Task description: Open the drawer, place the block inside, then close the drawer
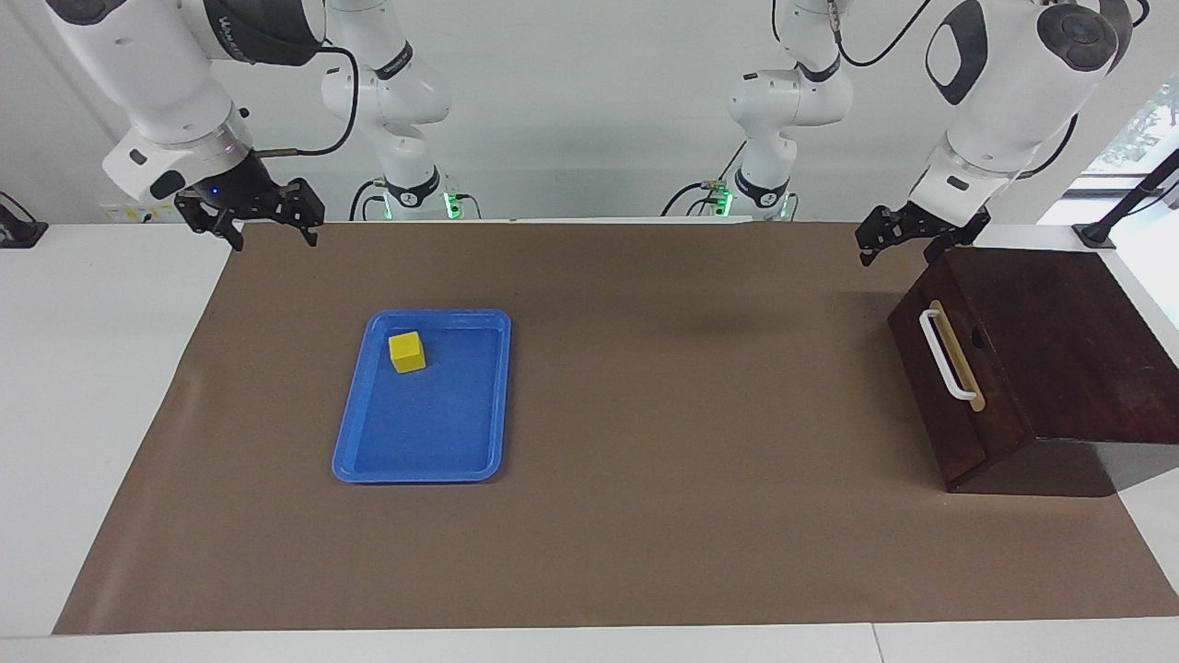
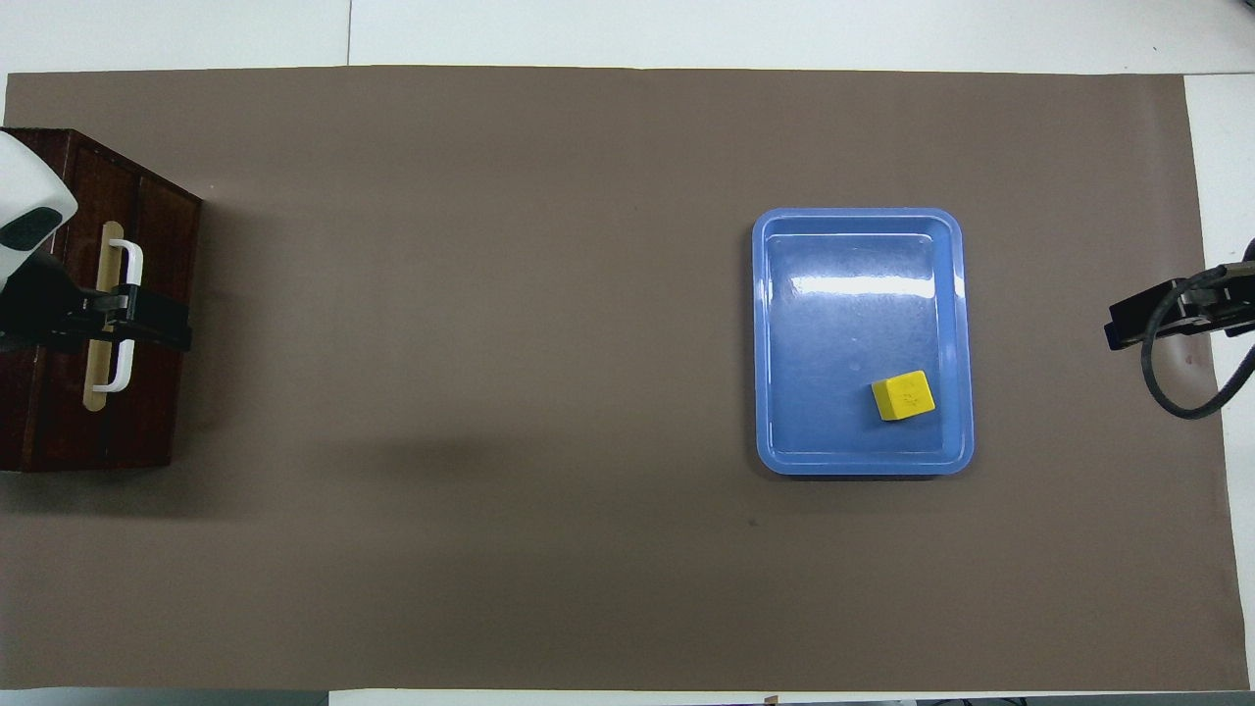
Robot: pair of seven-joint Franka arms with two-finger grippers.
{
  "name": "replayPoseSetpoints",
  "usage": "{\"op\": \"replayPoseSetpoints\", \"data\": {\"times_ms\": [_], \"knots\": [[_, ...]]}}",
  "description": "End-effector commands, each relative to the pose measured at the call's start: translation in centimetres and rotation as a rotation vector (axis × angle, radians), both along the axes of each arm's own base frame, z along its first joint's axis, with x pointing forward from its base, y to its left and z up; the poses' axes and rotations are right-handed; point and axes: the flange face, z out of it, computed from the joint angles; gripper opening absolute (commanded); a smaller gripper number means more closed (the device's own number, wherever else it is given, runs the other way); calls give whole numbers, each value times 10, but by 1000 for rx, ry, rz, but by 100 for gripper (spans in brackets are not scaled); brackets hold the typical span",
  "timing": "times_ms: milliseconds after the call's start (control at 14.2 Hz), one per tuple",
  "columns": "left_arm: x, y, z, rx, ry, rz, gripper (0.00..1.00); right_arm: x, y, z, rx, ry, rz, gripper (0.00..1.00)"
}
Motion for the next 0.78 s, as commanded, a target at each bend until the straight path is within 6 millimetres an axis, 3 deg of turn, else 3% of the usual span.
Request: {"op": "replayPoseSetpoints", "data": {"times_ms": [0,706], "knots": [[-6,3,5,16,-12,3,100,-2,-1,3,-19,-19,-10,100],[-6,3,5,16,-12,4,100,-3,-1,1,-2,-17,-35,100]]}}
